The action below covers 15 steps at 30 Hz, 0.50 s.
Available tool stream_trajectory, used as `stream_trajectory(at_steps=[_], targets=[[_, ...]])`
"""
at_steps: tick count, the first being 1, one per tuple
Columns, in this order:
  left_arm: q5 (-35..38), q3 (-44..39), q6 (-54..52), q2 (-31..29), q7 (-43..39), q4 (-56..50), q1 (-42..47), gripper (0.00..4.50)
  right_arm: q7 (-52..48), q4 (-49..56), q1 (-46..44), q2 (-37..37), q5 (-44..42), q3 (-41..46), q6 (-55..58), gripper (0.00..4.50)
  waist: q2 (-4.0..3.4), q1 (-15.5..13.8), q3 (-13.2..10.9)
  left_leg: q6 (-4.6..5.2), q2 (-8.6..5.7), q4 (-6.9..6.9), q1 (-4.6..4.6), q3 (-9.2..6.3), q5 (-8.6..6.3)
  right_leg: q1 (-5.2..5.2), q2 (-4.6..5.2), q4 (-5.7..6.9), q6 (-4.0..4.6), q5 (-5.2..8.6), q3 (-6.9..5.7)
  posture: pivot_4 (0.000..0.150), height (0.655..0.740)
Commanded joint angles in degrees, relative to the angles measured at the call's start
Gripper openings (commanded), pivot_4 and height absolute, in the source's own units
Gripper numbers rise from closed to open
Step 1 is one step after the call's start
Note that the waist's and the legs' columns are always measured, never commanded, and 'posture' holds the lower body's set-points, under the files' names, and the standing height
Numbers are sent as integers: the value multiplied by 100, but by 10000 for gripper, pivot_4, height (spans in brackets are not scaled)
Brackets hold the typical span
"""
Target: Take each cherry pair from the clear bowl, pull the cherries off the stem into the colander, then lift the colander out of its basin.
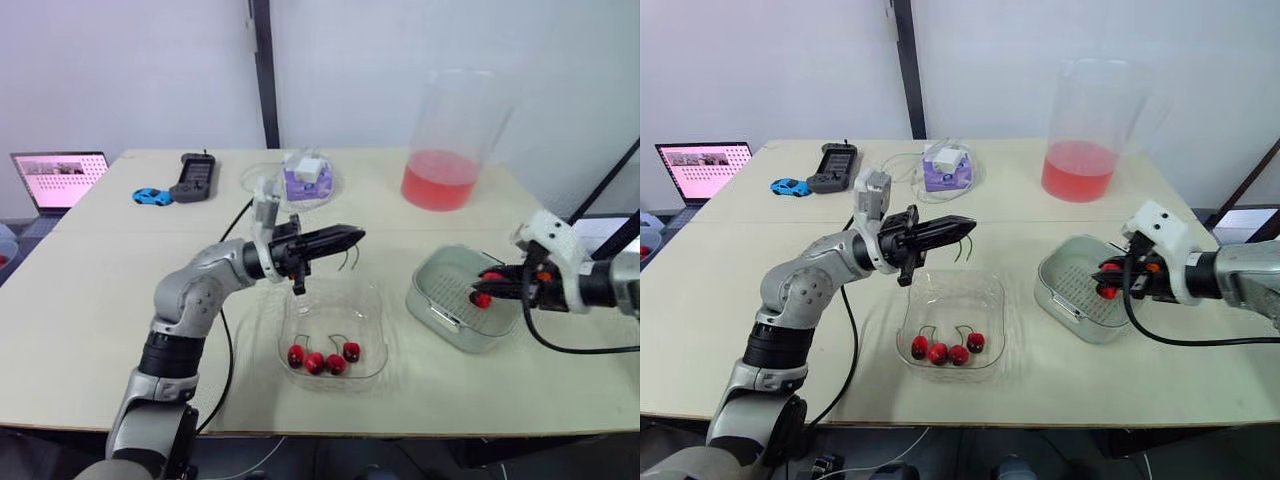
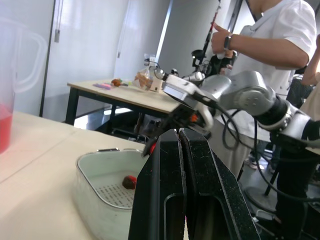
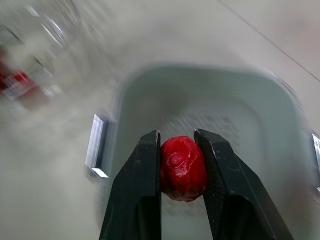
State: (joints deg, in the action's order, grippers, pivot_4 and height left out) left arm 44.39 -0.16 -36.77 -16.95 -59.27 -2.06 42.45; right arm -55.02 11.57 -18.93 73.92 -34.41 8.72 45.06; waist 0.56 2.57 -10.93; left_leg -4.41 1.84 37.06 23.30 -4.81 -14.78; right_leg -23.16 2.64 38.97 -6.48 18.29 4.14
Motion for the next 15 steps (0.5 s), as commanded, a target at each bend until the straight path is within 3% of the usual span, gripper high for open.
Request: stream_trajectory(at_steps=[1,4,9,15], targets=[[-13,-21,70,-28,93,-289,-69,0,-484,-392,-270,94,567,-418,-582,10331,0,-6,0,0,0,1,0,0,0,0,1,0,0,0,0,1500,7332],[-40,-4,65,-63,133,-380,-152,0,-696,-697,-538,-51,865,-737,-775,19104,0,-14,0,-1,-1,2,1,1,0,0,4,0,0,0,0,1500,7332],[-43,-16,65,-143,193,-490,-232,0,-892,-1157,-911,-241,960,-670,-840,43230,0,-20,0,-8,-1,2,2,0,4,0,4,0,0,0,0,1500,7332],[-22,-69,21,-292,266,-559,-289,0,-1311,-1379,-1297,-72,519,21,-594,44181,-6,-16,-2,-7,-1,2,3,1,4,0,4,0,0,0,0,1500,7332]])
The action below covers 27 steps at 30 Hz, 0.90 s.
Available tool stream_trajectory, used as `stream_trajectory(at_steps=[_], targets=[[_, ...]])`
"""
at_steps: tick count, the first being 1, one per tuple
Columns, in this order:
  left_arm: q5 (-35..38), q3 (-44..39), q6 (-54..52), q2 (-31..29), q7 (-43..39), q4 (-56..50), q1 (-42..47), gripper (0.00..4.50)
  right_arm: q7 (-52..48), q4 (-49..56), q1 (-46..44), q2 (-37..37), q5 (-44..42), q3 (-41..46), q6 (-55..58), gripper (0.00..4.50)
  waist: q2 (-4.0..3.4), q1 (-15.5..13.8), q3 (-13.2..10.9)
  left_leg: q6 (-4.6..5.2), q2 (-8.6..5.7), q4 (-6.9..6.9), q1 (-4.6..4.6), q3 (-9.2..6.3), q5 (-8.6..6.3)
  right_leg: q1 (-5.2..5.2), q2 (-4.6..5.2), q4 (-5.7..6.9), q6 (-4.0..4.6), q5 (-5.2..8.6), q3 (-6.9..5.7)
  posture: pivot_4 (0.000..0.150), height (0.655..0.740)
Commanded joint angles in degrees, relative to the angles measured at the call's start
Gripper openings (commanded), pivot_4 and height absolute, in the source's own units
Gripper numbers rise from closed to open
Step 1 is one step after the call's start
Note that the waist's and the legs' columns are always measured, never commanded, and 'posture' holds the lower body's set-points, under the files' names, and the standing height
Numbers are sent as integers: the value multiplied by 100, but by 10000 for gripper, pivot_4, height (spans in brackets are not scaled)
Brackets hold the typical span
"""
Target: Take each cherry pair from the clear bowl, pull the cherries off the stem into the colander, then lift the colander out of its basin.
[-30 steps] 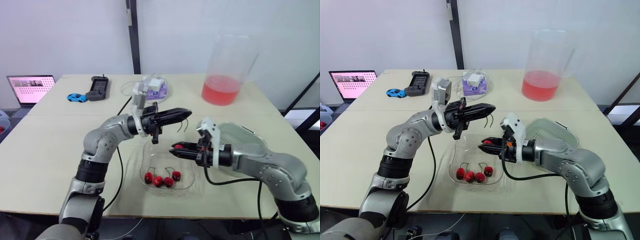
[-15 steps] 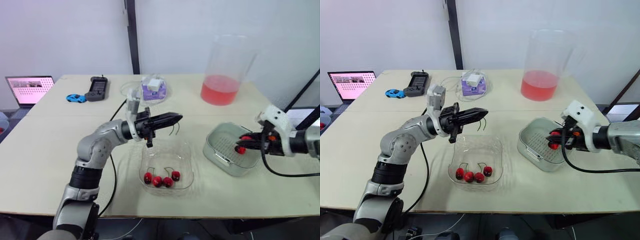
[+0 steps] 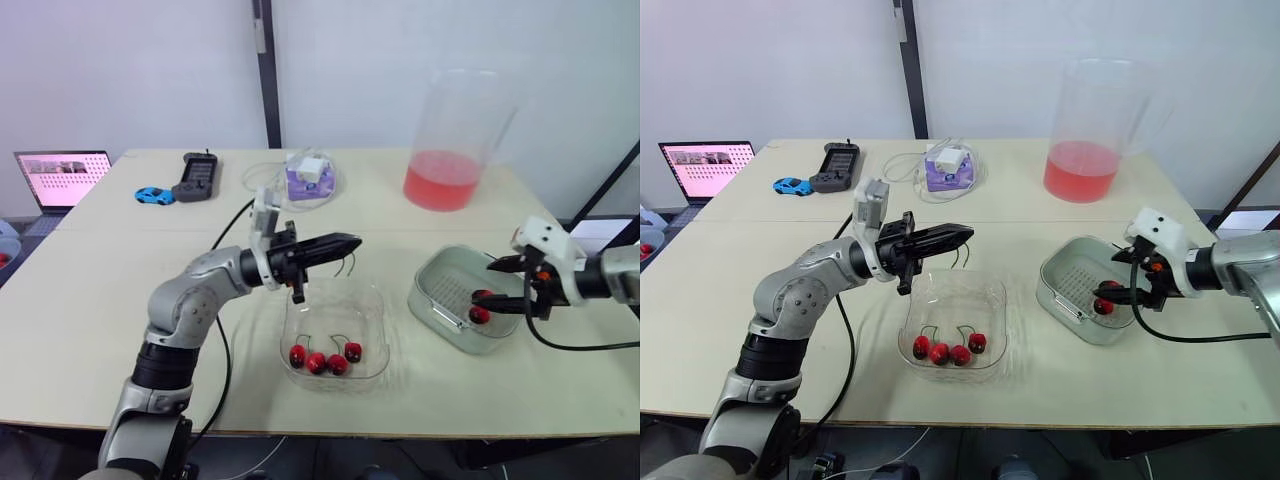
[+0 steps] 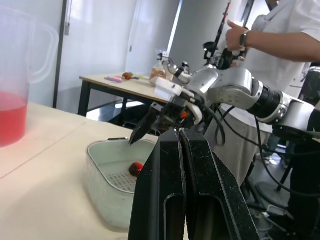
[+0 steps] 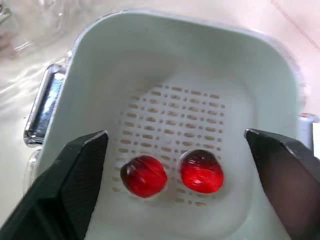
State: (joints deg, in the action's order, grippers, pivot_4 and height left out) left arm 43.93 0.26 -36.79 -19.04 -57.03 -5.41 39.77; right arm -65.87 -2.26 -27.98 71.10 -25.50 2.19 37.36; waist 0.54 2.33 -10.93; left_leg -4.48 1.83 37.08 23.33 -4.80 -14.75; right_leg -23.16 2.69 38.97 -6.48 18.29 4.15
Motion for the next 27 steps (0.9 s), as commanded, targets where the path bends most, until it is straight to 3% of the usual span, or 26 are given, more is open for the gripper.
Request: stream_trajectory(at_steps=[1,6,11,20,27], targets=[[33,-125,12,-121,52,-231,-29,0,-307,69,-569,160,-679,883,407,44181,-7,15,-1,0,0,0,0,0,0,0,0,0,0,0,0,1500,7332],[106,-315,-167,-454,210,-331,-185,0,-901,1043,-1136,129,-2582,1540,1928,44181,-10,12,-4,5,2,-5,-2,-4,-3,0,-5,1,1,0,-2,1500,7332],[234,-765,-522,-1106,406,-577,-686,0,-503,1454,-1716,-336,-3470,1485,2507,44181,-8,27,-3,8,1,1,-2,-2,-4,5,0,1,0,0,-1,1500,7332],[445,-1863,-1463,-2635,485,-663,-2618,0,-286,1535,-2062,-874,-3341,856,2401,44181,-10,14,-7,9,3,-6,2,-1,-6,-6,1,2,1,1,-1,1500,7332],[-60,-1869,-1177,-2936,399,107,-3266,0,-432,1539,-2097,-992,-3106,523,2187,44181,-10,-11,-8,9,2,-5,2,-1,-6,-6,2,1,2,1,-3,1500,7332]])
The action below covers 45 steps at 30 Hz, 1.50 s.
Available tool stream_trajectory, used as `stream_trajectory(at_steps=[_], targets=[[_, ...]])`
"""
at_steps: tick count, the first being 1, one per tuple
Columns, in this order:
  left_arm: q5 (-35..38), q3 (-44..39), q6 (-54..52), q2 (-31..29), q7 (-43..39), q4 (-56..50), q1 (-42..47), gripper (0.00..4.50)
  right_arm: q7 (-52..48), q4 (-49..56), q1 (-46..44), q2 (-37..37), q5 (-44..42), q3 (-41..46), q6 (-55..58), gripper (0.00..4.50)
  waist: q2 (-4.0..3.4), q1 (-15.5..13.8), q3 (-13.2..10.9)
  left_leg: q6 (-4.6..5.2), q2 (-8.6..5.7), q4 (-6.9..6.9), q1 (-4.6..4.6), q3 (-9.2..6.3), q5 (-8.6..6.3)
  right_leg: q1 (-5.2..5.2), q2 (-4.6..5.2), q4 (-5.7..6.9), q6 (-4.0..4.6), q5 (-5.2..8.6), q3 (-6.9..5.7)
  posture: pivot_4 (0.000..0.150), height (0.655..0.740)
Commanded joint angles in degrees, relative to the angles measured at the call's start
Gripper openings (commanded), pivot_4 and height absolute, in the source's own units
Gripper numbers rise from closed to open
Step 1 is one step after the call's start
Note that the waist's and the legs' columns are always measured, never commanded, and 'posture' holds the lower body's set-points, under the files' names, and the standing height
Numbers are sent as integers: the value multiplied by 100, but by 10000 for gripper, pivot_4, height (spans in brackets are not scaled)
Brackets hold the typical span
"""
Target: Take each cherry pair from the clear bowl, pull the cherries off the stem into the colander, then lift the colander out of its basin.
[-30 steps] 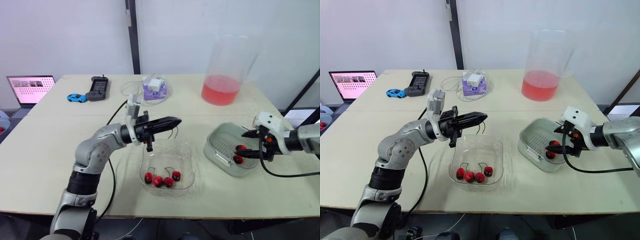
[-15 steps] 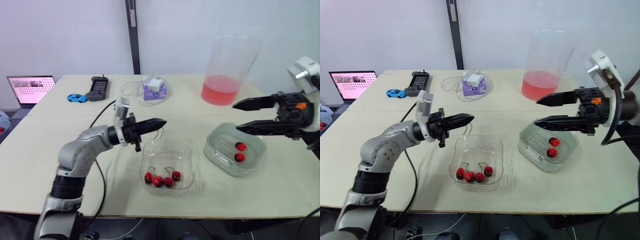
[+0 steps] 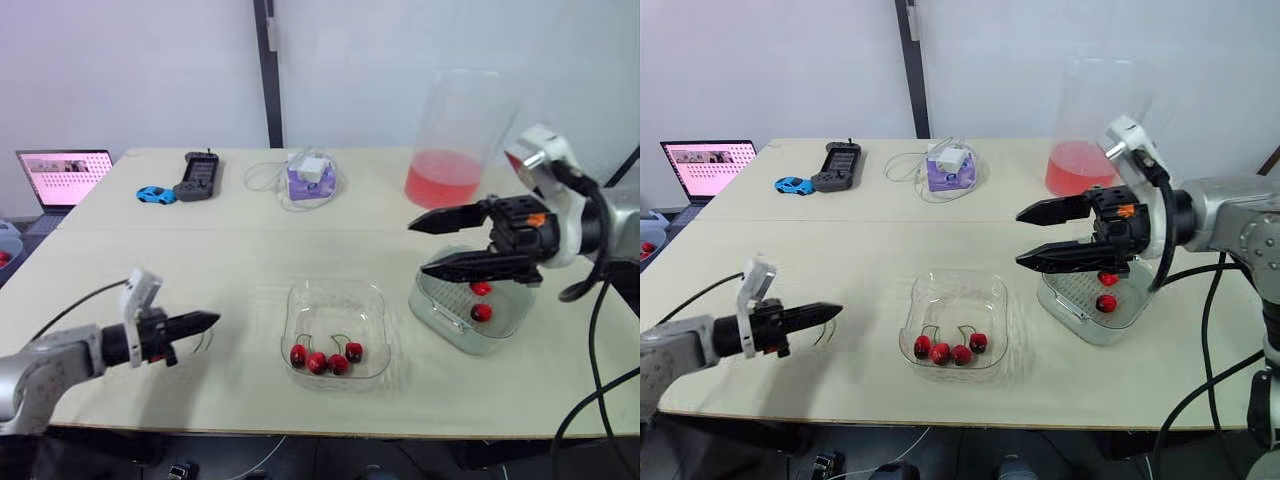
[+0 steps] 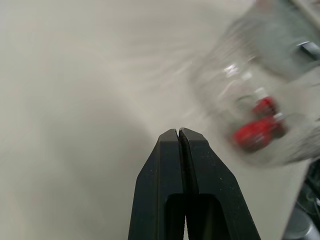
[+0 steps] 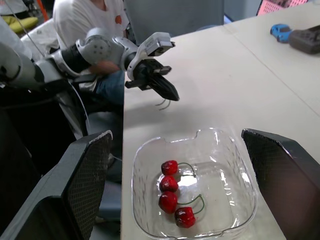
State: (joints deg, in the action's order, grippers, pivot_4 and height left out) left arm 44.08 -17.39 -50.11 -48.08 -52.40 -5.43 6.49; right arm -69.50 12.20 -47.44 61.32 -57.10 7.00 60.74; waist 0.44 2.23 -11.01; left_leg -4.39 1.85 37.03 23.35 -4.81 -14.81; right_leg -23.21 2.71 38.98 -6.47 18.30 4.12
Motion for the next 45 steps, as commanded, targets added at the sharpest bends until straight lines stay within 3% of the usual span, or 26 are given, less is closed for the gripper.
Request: stream_trajectory(at_steps=[1,7,10,17,26,32,35,39,45], targets=[[-118,-45,160,18,-36,208,100,0,-78,109,-154,-21,90,12,-177,44181,0,-3,0,0,0,0,0,0,0,0,0,0,0,0,0,1500,7332],[-412,369,1,233,162,584,321,0,32,284,-52,3,109,105,-225,44181,0,13,0,0,1,-1,0,0,0,-1,-1,0,0,0,0,1500,7332],[-570,406,98,211,181,736,366,9201,72,363,49,75,62,216,-186,45000,1,23,0,0,1,-1,0,0,0,-2,-1,1,0,0,0,1500,7332],[-679,201,526,19,-53,874,467,44154,53,457,361,217,10,472,-164,45000,-2,26,1,0,1,-2,-4,0,0,-2,-2,4,1,0,1,1500,7332],[-244,-454,888,-132,-408,333,1102,44154,336,761,647,222,-241,660,79,45000,1,5,0,0,1,0,1,1,0,-2,2,2,0,0,0,1500,7332],[328,102,1003,-327,-1790,-670,1758,44154,823,1447,915,266,-78,575,41,45000,1,13,0,0,1,-1,2,3,0,-2,0,2,0,0,0,1500,7332],[-1,475,1293,-354,-1952,-802,1960,44154,1190,1843,905,325,185,393,-5,45000,-2,31,0,0,1,-1,1,2,0,-2,-2,2,0,0,1,1500,7332],[-294,697,1810,-140,-1923,-731,2253,44154,1705,2042,268,198,150,-172,441,45000,-4,38,1,0,3,-1,-4,3,0,-3,-7,6,1,-1,4,1500,7332],[-343,844,2053,-112,-2150,-870,2155,44154,1772,1353,-2081,-260,551,-2289,2267,45000,-7,38,-2,0,3,-4,0,3,0,-11,-5,5,2,0,5,1500,7332]])
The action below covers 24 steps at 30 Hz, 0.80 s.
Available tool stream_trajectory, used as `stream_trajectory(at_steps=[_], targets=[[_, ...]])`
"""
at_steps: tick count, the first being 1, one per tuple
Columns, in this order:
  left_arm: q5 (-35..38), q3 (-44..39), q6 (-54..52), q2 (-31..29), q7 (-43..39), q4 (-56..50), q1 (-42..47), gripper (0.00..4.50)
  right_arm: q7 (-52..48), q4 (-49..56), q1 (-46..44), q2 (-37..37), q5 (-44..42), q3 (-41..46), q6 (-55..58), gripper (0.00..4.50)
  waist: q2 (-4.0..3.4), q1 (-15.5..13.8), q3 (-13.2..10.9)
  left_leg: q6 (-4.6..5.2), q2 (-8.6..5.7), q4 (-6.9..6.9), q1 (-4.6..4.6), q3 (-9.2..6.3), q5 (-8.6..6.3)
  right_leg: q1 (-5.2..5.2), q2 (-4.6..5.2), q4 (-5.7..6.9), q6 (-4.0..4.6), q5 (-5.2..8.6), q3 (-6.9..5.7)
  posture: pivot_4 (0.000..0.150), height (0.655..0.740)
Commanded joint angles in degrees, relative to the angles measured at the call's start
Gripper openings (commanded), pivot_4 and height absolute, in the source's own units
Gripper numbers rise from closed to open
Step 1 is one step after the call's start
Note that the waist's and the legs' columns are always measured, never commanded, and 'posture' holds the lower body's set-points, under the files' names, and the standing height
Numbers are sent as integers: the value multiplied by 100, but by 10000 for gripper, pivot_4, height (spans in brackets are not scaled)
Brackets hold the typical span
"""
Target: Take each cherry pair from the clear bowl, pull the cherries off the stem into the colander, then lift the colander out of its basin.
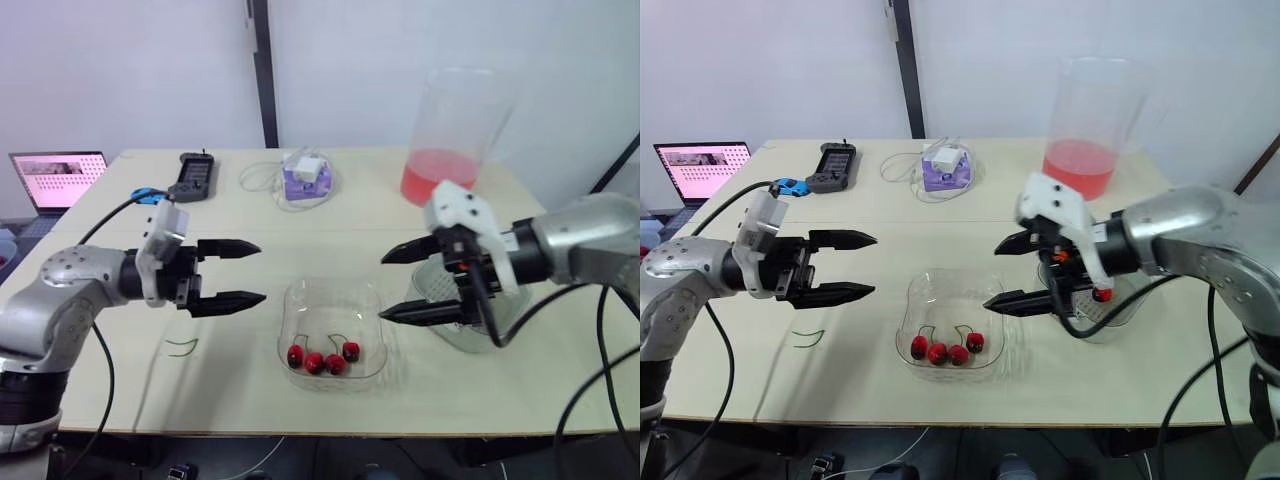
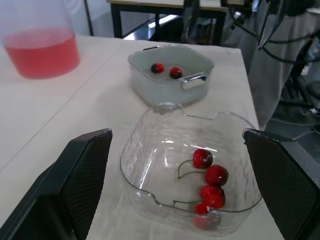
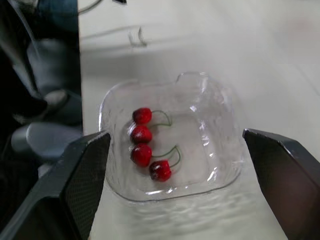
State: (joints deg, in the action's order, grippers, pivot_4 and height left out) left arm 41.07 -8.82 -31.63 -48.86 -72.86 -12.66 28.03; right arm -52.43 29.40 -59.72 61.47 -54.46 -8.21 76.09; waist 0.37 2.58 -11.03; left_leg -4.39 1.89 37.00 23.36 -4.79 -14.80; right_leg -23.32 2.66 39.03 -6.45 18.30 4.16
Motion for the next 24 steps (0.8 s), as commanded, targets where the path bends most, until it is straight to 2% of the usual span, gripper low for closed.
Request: stream_trajectory(at_steps=[1,5,9,13,24], targets=[[-52,-6,230,-27,-111,-150,-10,44154,74,-471,-1095,-373,355,-978,890,45000,0,2,0,0,0,-1,1,3,0,-3,0,0,0,0,3,1500,7332],[-51,-23,315,5,-109,-168,-105,44154,238,-643,-1609,-828,630,-1845,1462,45000,4,-31,-2,1,-1,1,9,-1,-1,-6,2,-3,0,0,-4,1500,7332],[-149,47,353,4,-24,-236,-290,44154,799,-1097,-1493,-1519,1090,-2702,1641,45000,5,9,0,3,-1,4,7,0,-2,-7,1,2,0,0,-2,1500,7332],[-212,81,394,-28,-48,-224,-340,44154,1110,-1257,-1396,-1947,1185,-2870,1641,45000,4,-2,-1,3,-1,4,13,-2,-1,-15,1,8,0,0,-2,1500,7332],[-193,57,257,-46,126,-359,-442,44154,1605,-1191,-1050,-2345,1435,-3618,1641,45000,4,21,-1,3,0,3,12,-5,-1,-16,-1,10,0,0,-4,1500,7332]])
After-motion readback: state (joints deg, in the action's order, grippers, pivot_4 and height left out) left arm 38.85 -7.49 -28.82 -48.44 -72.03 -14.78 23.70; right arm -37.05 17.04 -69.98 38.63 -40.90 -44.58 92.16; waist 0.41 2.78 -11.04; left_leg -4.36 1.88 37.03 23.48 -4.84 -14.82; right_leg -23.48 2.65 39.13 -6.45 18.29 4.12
